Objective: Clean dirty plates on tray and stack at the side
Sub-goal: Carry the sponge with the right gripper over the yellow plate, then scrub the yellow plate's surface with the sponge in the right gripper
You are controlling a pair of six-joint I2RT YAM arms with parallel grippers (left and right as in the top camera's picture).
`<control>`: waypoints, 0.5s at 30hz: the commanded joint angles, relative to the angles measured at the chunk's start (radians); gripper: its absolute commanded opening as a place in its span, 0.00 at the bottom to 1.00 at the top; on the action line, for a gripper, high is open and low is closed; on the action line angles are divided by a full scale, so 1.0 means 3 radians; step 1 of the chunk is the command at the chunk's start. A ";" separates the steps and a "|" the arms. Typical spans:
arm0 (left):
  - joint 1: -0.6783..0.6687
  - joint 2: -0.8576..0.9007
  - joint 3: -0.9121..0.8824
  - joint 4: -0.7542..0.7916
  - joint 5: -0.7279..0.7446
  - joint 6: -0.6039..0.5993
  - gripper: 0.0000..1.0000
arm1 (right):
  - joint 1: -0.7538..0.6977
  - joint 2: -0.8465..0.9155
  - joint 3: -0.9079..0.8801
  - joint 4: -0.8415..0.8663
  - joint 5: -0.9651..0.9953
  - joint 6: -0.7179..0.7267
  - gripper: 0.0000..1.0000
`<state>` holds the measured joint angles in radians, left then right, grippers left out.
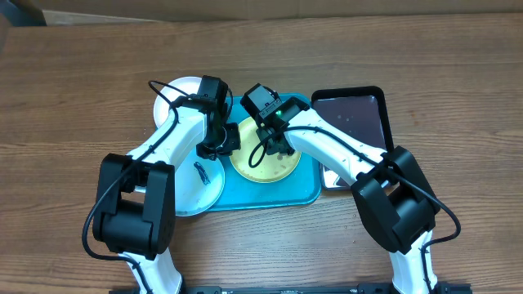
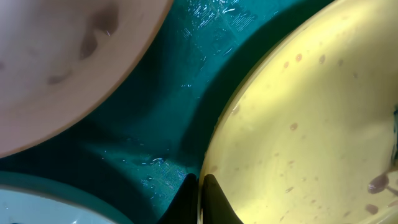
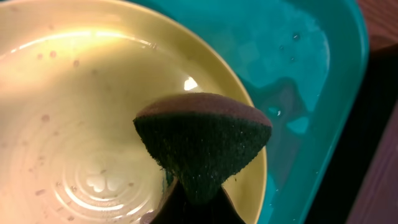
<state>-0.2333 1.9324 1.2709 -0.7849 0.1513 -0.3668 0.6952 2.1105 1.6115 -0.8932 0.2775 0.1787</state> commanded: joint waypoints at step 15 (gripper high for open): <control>0.0013 0.0033 -0.0020 -0.0011 -0.0094 0.0039 0.04 | -0.0018 0.0226 0.0036 0.0120 0.0178 0.0100 0.04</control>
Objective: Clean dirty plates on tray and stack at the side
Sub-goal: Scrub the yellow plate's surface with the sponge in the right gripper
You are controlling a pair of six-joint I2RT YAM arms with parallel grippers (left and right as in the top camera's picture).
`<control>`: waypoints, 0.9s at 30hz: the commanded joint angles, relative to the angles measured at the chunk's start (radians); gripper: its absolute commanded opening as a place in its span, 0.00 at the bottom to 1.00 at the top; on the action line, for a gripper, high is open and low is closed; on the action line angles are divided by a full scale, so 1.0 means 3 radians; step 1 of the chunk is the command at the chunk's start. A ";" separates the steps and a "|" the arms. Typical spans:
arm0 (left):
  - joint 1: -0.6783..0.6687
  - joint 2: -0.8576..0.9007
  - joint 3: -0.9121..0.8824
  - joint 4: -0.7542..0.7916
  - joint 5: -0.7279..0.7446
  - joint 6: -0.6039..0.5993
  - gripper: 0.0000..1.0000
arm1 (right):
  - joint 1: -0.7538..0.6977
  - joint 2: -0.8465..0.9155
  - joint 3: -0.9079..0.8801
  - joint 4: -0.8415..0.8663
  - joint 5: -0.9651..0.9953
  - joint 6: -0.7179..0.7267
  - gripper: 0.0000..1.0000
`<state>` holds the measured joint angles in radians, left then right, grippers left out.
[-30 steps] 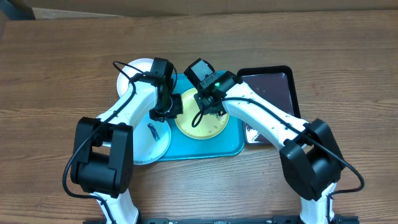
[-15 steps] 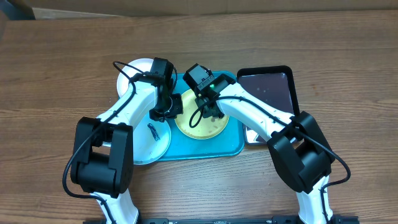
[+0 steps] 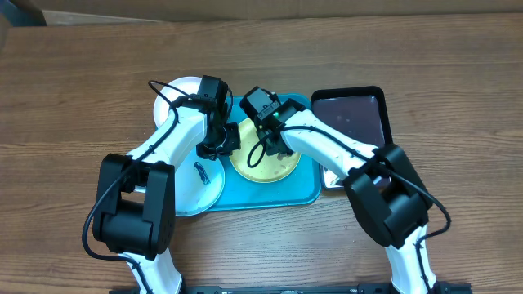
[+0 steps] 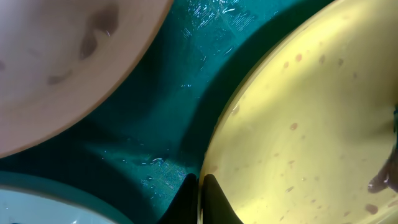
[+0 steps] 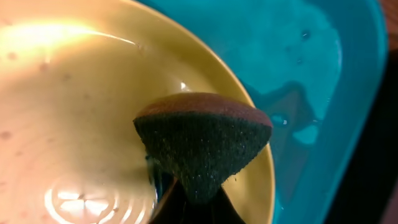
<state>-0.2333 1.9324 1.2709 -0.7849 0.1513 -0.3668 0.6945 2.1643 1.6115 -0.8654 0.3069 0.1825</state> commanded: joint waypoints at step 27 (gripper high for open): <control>0.0013 0.0033 -0.0020 -0.0011 -0.0093 0.0039 0.04 | -0.0371 0.0240 0.0034 0.0038 -0.0997 0.0390 0.04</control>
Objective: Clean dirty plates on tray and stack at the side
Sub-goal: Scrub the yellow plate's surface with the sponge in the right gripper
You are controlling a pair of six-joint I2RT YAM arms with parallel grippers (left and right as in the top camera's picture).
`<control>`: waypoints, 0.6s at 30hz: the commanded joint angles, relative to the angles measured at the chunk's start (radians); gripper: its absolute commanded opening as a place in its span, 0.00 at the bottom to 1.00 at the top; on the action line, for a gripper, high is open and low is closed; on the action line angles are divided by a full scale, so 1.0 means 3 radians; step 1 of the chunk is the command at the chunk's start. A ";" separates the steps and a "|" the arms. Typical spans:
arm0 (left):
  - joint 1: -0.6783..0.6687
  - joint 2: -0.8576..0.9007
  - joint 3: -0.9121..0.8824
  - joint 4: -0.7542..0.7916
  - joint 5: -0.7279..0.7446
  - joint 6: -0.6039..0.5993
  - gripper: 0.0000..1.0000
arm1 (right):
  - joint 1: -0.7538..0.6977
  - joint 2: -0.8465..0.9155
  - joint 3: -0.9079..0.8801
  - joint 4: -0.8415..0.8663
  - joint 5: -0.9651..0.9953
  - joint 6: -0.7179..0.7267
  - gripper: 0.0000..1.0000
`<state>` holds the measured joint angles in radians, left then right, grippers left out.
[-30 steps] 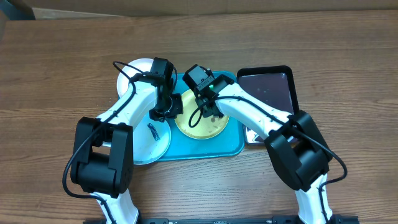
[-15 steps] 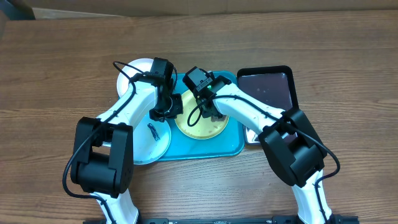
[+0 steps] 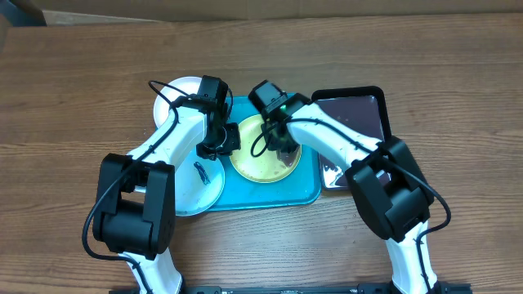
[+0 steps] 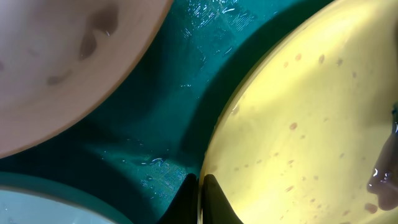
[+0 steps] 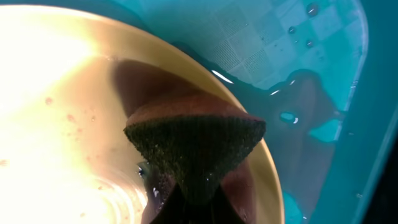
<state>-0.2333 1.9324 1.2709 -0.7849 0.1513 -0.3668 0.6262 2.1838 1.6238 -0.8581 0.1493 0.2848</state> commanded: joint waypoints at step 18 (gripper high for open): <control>0.0011 0.0033 -0.0019 -0.0010 -0.0093 0.0039 0.04 | -0.0216 0.0178 -0.0174 0.0130 -0.1348 0.0053 0.04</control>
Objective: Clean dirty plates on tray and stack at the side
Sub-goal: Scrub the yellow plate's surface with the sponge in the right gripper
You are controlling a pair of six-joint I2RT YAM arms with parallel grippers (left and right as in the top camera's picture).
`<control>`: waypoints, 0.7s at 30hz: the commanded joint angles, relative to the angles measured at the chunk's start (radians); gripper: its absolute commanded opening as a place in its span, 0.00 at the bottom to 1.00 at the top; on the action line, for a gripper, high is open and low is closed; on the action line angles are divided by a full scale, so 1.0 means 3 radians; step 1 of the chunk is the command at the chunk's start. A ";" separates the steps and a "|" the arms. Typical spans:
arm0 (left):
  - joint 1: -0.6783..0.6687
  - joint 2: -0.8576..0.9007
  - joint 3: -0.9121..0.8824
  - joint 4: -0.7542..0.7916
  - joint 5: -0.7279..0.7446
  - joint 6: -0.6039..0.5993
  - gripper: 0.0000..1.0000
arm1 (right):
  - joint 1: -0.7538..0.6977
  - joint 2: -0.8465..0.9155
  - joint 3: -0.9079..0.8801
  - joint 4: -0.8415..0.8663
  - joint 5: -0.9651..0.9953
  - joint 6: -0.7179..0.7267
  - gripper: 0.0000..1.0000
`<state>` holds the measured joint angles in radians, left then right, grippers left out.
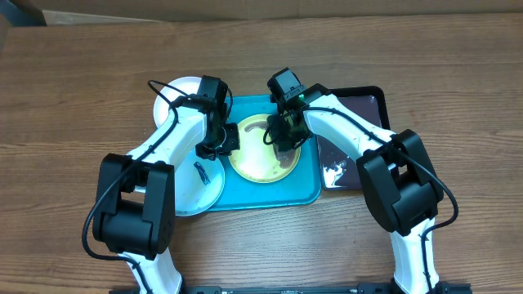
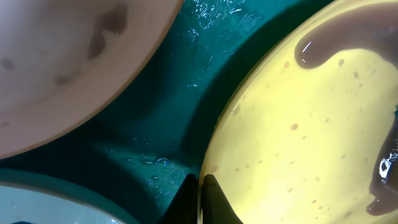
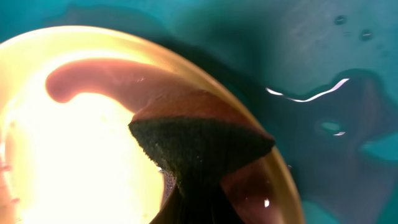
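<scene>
A yellow plate point(image 1: 261, 157) speckled with brown spots lies on the teal tray point(image 1: 306, 192). My left gripper point(image 1: 219, 143) is shut on its left rim; the left wrist view shows the fingertips point(image 2: 199, 198) pinching the edge of the yellow plate point(image 2: 298, 130). My right gripper point(image 1: 281, 140) is shut on a dark green sponge point(image 3: 199, 144) pressed on the plate's far right part point(image 3: 74, 149). A curved brown liquid smear point(image 3: 106, 78) runs along the rim behind the sponge; the same smear point(image 2: 339, 34) shows in the left wrist view.
Two white plates lie left of the tray, one far point(image 1: 181, 90) and one near point(image 1: 200, 188) with a small dark mark on it. A black tablet-like tray point(image 1: 351, 114) sits at the right. Wood table point(image 1: 82, 98) lies all around. Water films the tray point(image 3: 298, 62).
My right gripper and sponge have shifted right along the yellow plate's far side. A long brown smear now curves along that rim. The left gripper still pinches the plate's left edge.
The left gripper held the yellow plate's left rim at every moment. The sponge sat on the plate's left-centre part, then near the far rim, and now at the far right, with brown liquid spread behind it.
</scene>
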<state>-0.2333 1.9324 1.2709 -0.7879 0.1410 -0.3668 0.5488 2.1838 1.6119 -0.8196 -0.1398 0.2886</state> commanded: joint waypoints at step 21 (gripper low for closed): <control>0.0013 0.0033 -0.0020 -0.0005 -0.0058 0.0041 0.04 | 0.0292 0.0126 -0.0039 0.0196 -0.0805 -0.0052 0.04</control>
<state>-0.2310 1.9324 1.2709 -0.7902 0.1291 -0.3641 0.6365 2.1910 1.5974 -0.7609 -0.3103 0.3050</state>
